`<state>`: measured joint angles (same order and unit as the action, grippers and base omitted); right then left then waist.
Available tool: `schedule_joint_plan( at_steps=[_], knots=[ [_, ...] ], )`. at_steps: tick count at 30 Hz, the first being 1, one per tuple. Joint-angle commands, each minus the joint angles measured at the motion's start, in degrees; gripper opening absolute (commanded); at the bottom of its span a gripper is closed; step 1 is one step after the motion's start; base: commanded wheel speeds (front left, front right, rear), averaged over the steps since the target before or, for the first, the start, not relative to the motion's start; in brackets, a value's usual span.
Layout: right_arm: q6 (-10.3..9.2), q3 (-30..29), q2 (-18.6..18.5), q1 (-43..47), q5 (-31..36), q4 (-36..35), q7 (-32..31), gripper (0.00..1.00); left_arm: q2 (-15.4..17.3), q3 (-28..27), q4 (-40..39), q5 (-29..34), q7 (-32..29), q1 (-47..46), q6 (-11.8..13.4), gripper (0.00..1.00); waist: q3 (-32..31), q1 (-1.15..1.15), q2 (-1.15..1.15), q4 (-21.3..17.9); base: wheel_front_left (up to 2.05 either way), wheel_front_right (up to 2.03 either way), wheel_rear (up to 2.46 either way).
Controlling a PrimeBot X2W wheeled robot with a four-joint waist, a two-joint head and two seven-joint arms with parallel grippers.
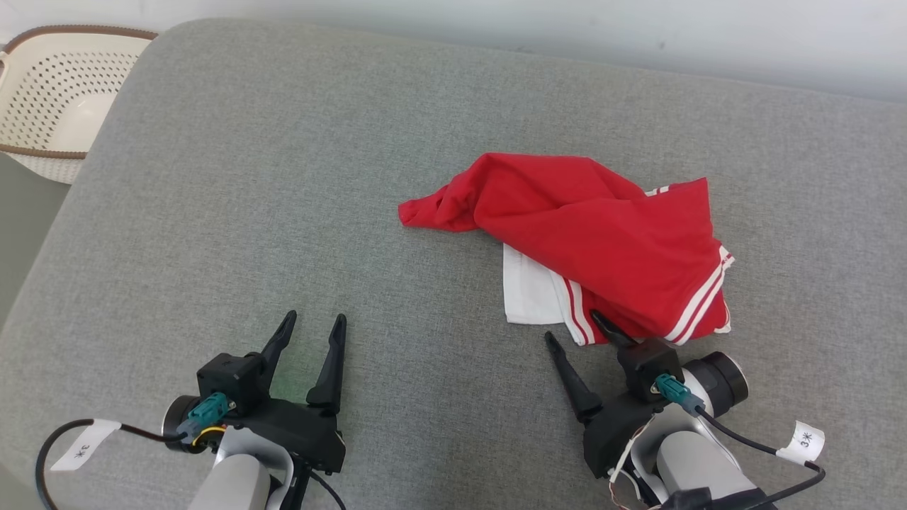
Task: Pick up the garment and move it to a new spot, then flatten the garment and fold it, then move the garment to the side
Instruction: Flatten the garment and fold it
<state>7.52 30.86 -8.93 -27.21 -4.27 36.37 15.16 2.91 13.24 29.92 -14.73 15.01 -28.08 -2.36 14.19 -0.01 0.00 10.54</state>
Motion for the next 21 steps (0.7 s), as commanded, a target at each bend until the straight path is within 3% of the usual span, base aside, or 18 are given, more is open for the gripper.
schedule_joint_plan(
  at_steps=[1, 2, 3, 4, 9, 14, 21],
  knots=[
    [-0.07, -1.57, 0.79, -0.27, 1.51, 2.09, -0.08, 0.89, 0.03, 0.03, 0.3, -0.51, 0.22, 1.24, 0.3, 1.0, 0.09, 0.01, 0.0, 0.35, 0.0, 0.0, 0.0],
    [-0.07, -2.2, 1.04, -0.4, 2.05, 2.78, -0.12, 0.75, 0.02, 0.08, 0.3, -0.62, 0.22, 1.22, 0.35, 1.0, 0.08, 0.01, 0.0, 0.4, 0.0, 0.0, 0.0],
    [-0.06, -2.67, 1.27, -0.5, 2.53, 3.38, -0.13, 0.33, 0.02, 0.11, 0.27, -0.8, 0.22, 1.23, 0.29, 1.0, 0.06, 0.01, 0.0, 0.41, 0.0, 0.0, 0.0],
    [-0.06, -3.12, 1.46, -0.49, 3.04, 3.9, -0.19, 0.01, 0.03, 0.09, 0.26, -0.9, 0.22, 1.26, 0.34, 1.0, 0.04, 0.01, 0.0, 0.37, 0.0, 0.0, 0.0],
    [-0.04, -4.63, 2.48, -0.44, 3.31, 3.9, -0.21, 0.0, 0.03, -0.08, 0.39, -0.89, 0.22, 1.53, 0.12, 1.0, -0.32, 0.01, 0.0, -0.4, 0.0, 0.0, 0.0],
    [-0.04, -5.65, 2.09, 0.09, 1.25, -2.69, -0.01, 0.0, 0.03, -0.35, 0.31, -0.24, 0.22, 2.78, 0.07, 1.0, -2.23, 0.01, 0.0, -2.68, 0.0, 0.0, 0.0],
    [-0.04, -6.64, -3.94, 2.58, -2.07, -17.46, 0.0, 0.0, 0.05, -0.97, 1.09, 0.58, 0.22, 4.72, -0.05, 1.0, -6.38, 0.01, 0.0, -7.5, 0.0, 0.0, 0.0]
  ],
)
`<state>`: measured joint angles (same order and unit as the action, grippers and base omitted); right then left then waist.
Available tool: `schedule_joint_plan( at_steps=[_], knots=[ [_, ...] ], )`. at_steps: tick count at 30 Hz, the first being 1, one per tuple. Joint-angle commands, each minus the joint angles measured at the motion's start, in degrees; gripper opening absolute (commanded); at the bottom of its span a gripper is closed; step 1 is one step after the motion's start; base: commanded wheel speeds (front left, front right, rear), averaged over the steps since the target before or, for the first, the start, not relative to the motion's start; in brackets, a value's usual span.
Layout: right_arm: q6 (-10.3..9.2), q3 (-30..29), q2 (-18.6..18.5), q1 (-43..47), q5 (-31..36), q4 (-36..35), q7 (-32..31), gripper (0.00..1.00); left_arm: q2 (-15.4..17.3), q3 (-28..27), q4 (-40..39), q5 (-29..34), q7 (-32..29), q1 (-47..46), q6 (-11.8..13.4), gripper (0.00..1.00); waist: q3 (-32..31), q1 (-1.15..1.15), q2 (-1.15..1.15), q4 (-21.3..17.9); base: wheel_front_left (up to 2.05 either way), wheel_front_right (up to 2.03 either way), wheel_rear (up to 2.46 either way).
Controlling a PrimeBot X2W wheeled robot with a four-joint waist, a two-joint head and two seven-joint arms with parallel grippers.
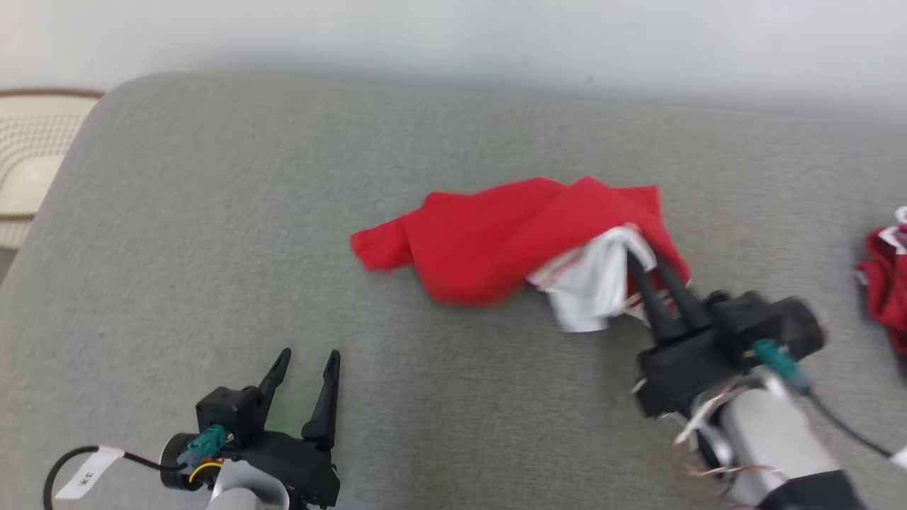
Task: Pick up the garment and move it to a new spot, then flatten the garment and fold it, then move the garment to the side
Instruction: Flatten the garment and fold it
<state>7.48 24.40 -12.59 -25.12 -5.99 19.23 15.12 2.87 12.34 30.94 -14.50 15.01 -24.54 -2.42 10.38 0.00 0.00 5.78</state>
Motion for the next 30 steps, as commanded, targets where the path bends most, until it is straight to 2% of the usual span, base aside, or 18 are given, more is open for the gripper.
schedule_joint_plan(
  at_steps=[1, 7, 14, 15, 16, 17, 22, 30],
  knots=[
    [0.01, -0.61, -1.25, 0.73, -0.88, -2.08, 0.02, 0.0, 0.07, -0.13, 0.23, 0.49, 0.22, 1.58, 0.02, 1.0, -3.1, 0.0, 0.0, -3.47, 0.0, 0.0, 0.0],
    [0.01, -3.39, -6.47, -0.34, -2.63, -6.57, 0.01, 0.0, 0.07, 0.76, 0.83, -0.04, 0.22, 2.51, -0.05, 1.0, -5.23, 0.0, 0.0, -7.22, 0.0, 0.0, 0.0],
    [0.01, -2.27, -11.4, 1.18, -5.15, -1.56, 0.01, 0.0, 0.08, 2.48, 1.24, -1.09, 0.22, 2.82, 0.32, 1.0, -5.5, 0.0, 0.0, -8.89, 0.0, 0.0, 0.0],
    [0.01, -2.32, -11.65, 1.65, -6.07, -0.31, 0.01, 0.25, 0.08, 2.66, 1.33, -1.07, 0.22, 2.87, 0.37, 1.0, -5.41, 0.0, 0.0, -9.08, 0.0, 0.0, 0.0],
    [0.01, -2.11, -12.05, 2.01, -6.43, 0.88, 0.01, 0.67, 0.07, 2.82, 1.41, -1.09, 0.22, 2.88, 0.38, 1.0, -5.33, 0.0, 0.0, -9.23, 0.0, 0.0, 0.0],
    [0.01, -2.36, -12.52, 2.27, -6.61, 1.77, 0.01, 1.0, 0.09, 2.9, 1.52, -1.03, 0.22, 2.83, 0.42, 1.0, -5.2, 0.0, 0.0, -9.36, 0.0, 0.0, 0.0],
    [0.01, -5.68, -12.57, 5.43, -7.46, 4.6, 0.01, 1.0, 0.08, 2.35, 2.37, 0.18, 0.22, 1.5, 0.22, 1.0, -4.06, 0.0, 0.0, -10.33, 0.0, 0.0, 0.0],
    [0.01, -10.9, -9.82, 8.45, -5.35, 2.74, 0.0, 1.0, 0.13, -0.51, 4.69, 2.57, 0.22, -2.46, -0.26, 1.0, -1.75, 0.0, 0.0, -12.38, 0.0, 0.0, 0.0]
  ],
)
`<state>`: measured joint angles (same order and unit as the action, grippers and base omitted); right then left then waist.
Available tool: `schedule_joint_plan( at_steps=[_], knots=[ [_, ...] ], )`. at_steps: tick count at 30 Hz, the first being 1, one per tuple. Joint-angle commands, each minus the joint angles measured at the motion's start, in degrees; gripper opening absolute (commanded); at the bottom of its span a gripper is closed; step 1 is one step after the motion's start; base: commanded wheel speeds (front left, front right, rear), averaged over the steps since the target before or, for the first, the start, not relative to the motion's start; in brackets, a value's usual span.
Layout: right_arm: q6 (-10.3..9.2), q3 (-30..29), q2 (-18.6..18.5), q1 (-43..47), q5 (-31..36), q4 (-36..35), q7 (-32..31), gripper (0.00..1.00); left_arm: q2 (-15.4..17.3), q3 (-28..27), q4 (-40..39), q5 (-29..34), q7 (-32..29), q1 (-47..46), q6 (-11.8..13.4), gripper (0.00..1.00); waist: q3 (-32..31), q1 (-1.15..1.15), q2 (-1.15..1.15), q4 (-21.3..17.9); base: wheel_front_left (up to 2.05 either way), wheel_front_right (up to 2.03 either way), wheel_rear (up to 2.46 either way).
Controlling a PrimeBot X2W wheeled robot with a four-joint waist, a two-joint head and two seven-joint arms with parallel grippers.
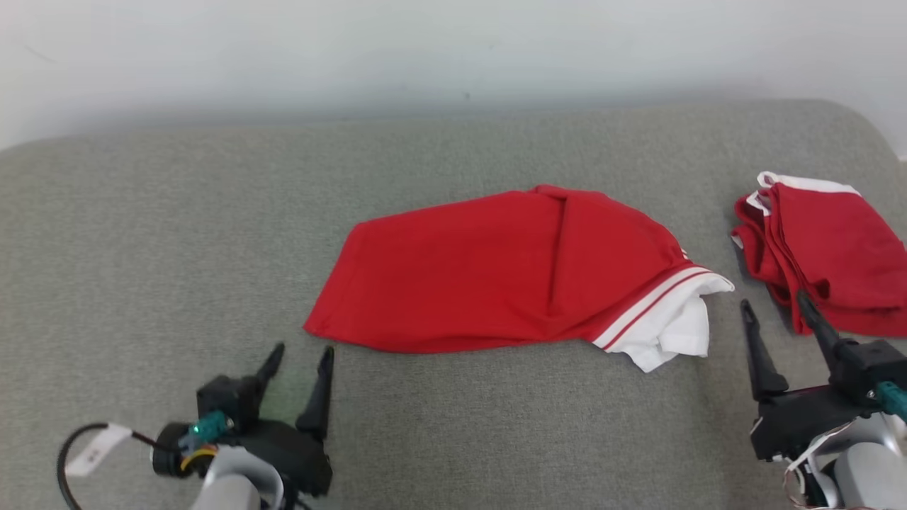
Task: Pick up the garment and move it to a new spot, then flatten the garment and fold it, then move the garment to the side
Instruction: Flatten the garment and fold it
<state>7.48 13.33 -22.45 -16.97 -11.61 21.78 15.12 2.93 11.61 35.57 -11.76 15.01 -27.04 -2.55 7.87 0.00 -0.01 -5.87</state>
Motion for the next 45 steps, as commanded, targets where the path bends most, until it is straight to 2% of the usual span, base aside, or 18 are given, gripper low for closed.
schedule_joint_plan(
  at_steps=[1, 11, 17, 19, 20, 22, 24, 25, 30, 37, 41, 45],
  knots=[
    [0.01, 0.06, 0.52, 0.36, 0.64, -0.3, 0.01, 1.0, 0.23, -0.37, 0.34, 0.44, 0.22, -0.85, -0.31, 1.0, 1.31, 0.0, 0.01, -1.15, 0.0, 0.0, 0.0],
    [0.01, 0.25, 4.16, -0.98, 1.93, -2.14, 0.01, 1.0, 1.75, -3.58, 4.96, 4.23, 0.22, -8.28, -1.3, 1.0, 5.56, 0.0, 0.01, -3.93, 0.0, 0.0, 0.0],
    [0.01, -0.34, 4.98, -0.84, 2.1, -2.1, 0.01, 1.0, 1.17, -4.4, 6.22, 4.32, 0.22, -6.62, -2.37, 1.0, 6.12, 0.0, 0.01, -3.8, 0.0, 0.0, 0.0],
    [0.01, -0.51, 5.26, -0.86, 2.23, -2.05, 0.01, 1.0, 1.03, -4.66, 6.75, 4.21, 0.22, -6.36, -2.41, 0.8, 6.29, 0.0, 0.01, -3.59, 0.0, 0.0, 0.0],
    [0.01, -0.47, 5.44, -0.91, 2.13, -2.06, 0.01, 1.0, 0.96, -4.72, 7.03, 4.35, 0.12, -6.4, -2.52, 0.58, 6.37, 0.0, 0.01, -3.49, 0.0, 0.0, 0.0],
    [0.01, -0.36, 5.52, -1.32, 2.01, -2.17, 0.01, 1.0, 0.74, -4.82, 7.21, 4.53, 0.09, -6.3, -2.74, 0.42, 6.58, 0.0, 0.01, -3.38, 0.0, 0.0, 0.0],
    [0.01, -0.2, 5.64, -1.72, 1.76, -2.3, 0.01, 1.0, 0.69, -5.09, 7.26, 4.6, 0.09, -6.45, -2.92, 0.08, 6.75, 0.0, 0.01, -3.27, 0.0, 0.0, 0.0],
    [0.01, -0.16, 5.7, -1.94, 1.71, -2.37, 0.01, 1.0, 0.67, -5.23, 7.22, 4.68, 0.09, -6.53, -2.97, 0.0, 6.8, 0.0, 0.01, -3.22, 0.0, 0.0, 0.0],
    [0.01, -0.56, 5.65, -1.91, 1.47, -2.39, 0.01, 1.0, 0.67, -6.98, 4.91, 4.82, 0.11, -5.84, -2.83, 0.0, 6.49, 0.0, 0.01, -2.5, 0.0, 0.0, 0.0],
    [0.01, -1.13, 5.02, -1.36, 0.92, -2.91, 0.01, 1.0, 0.4, -12.57, -2.91, 4.93, 0.15, -1.69, 0.06, 0.0, 5.87, 0.0, 0.01, 1.69, 0.0, 0.0, 0.0],
    [0.01, 0.3, 4.86, -0.76, -0.39, -2.28, 0.01, 1.0, 0.24, -13.6, -3.34, 5.41, 0.15, 0.03, -0.08, 0.0, 6.1, 0.0, 0.01, 4.03, 0.0, 0.0, 0.0],
    [0.01, 1.71, 4.74, 0.22, -1.28, -1.42, 0.01, 1.0, 0.16, -14.59, -3.17, 5.39, 0.15, 1.04, 0.21, 0.0, 6.18, 0.0, 0.01, 4.63, 0.0, 0.0, 0.0]
  ],
)
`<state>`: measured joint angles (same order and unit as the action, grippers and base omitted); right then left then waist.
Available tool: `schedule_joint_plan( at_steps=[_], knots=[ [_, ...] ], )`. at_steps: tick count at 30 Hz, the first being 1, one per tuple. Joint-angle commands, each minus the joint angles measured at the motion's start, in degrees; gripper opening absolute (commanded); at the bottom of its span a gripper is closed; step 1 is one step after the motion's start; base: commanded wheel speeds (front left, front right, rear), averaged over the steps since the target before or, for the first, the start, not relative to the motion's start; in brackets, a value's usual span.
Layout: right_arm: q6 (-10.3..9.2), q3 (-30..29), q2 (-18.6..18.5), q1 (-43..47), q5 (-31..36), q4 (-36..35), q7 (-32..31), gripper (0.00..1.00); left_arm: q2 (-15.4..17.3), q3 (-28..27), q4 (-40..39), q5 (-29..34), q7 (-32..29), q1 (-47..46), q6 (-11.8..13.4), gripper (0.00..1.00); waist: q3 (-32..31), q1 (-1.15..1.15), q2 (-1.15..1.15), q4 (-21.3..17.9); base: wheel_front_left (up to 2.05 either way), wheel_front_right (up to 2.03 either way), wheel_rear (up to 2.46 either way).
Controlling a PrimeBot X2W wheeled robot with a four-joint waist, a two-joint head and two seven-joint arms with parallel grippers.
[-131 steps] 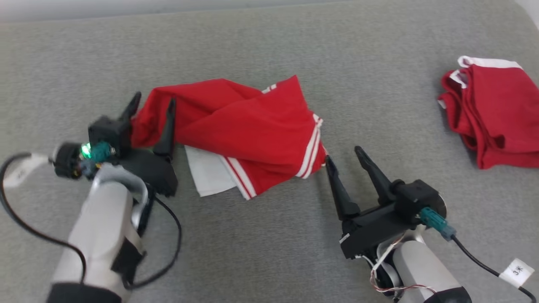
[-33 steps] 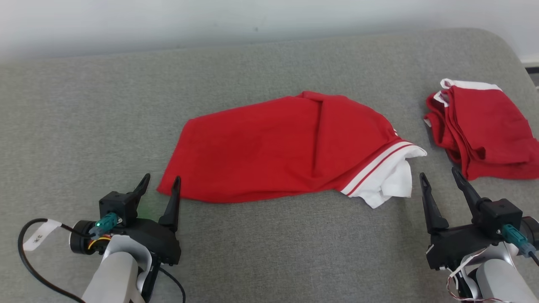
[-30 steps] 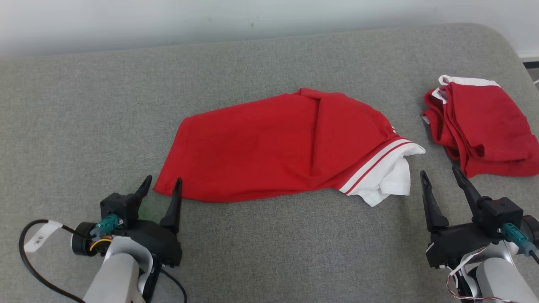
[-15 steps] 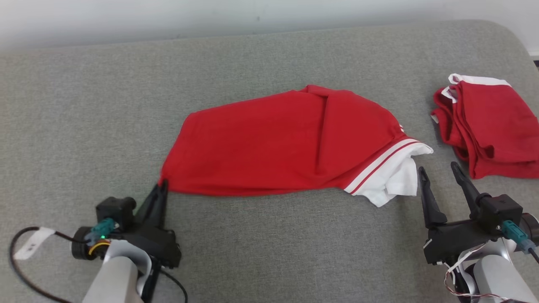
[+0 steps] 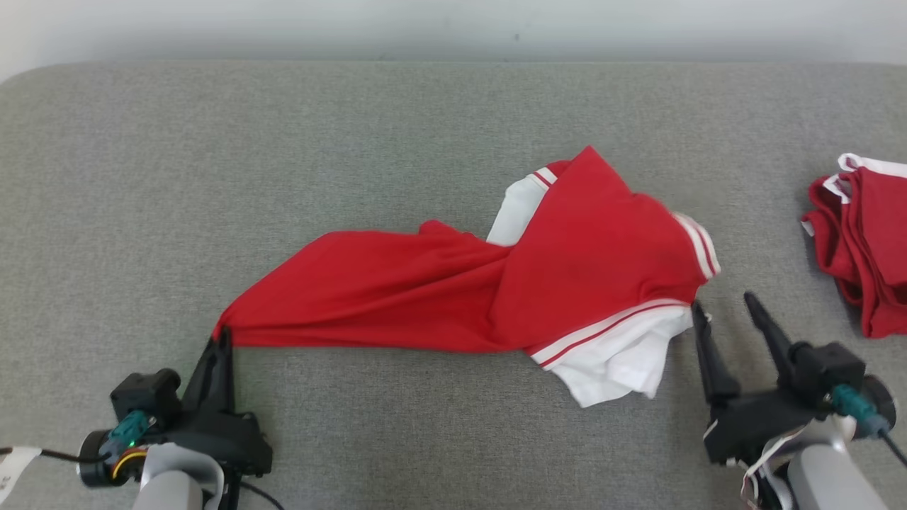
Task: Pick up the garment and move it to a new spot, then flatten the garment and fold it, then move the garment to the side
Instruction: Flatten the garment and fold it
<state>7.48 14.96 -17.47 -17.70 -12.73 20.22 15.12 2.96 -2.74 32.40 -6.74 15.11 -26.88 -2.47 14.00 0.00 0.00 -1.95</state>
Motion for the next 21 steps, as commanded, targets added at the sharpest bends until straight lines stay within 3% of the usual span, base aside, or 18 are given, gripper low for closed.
schedule_joint_plan(
  at_steps=[1, 3, 5, 6, 21],
  knots=[
    [0.01, 0.5, -0.21, 1.28, -0.5, 0.38, 0.01, 1.0, 0.11, -0.65, -0.22, 0.43, 0.05, 1.27, 0.53, 0.0, -0.01, 0.0, 0.0, 0.72, 0.0, 0.0, 0.0],
    [0.01, 1.23, 0.03, 2.09, -1.14, 0.65, 0.01, 1.0, 0.03, -1.5, -0.26, 0.37, 0.05, 2.06, 1.01, 0.0, -0.36, 0.0, 0.0, 0.53, 0.0, 0.0, 0.0],
    [0.01, 2.13, 0.38, 3.28, -1.88, 0.98, 0.01, 1.0, 0.01, -1.72, -0.22, 0.49, 0.05, 2.86, 0.92, 0.78, -0.99, 0.0, 0.0, 0.22, 0.0, 0.0, 0.0],
    [0.01, 2.81, 0.45, 3.93, -2.36, 1.16, 0.01, 1.0, 0.0, -1.63, 0.12, 0.22, 0.05, 3.38, 0.74, 1.0, -1.38, 0.0, 0.0, 0.06, 0.0, 0.0, 0.0],
    [0.01, 8.92, 1.19, 10.91, -10.19, -4.22, 0.01, 1.0, 0.0, 5.18, -1.55, -3.03, 0.05, 10.67, 1.7, 1.0, -6.38, 0.0, 0.0, -0.09, 0.0, 0.0, 0.0]
  ],
)
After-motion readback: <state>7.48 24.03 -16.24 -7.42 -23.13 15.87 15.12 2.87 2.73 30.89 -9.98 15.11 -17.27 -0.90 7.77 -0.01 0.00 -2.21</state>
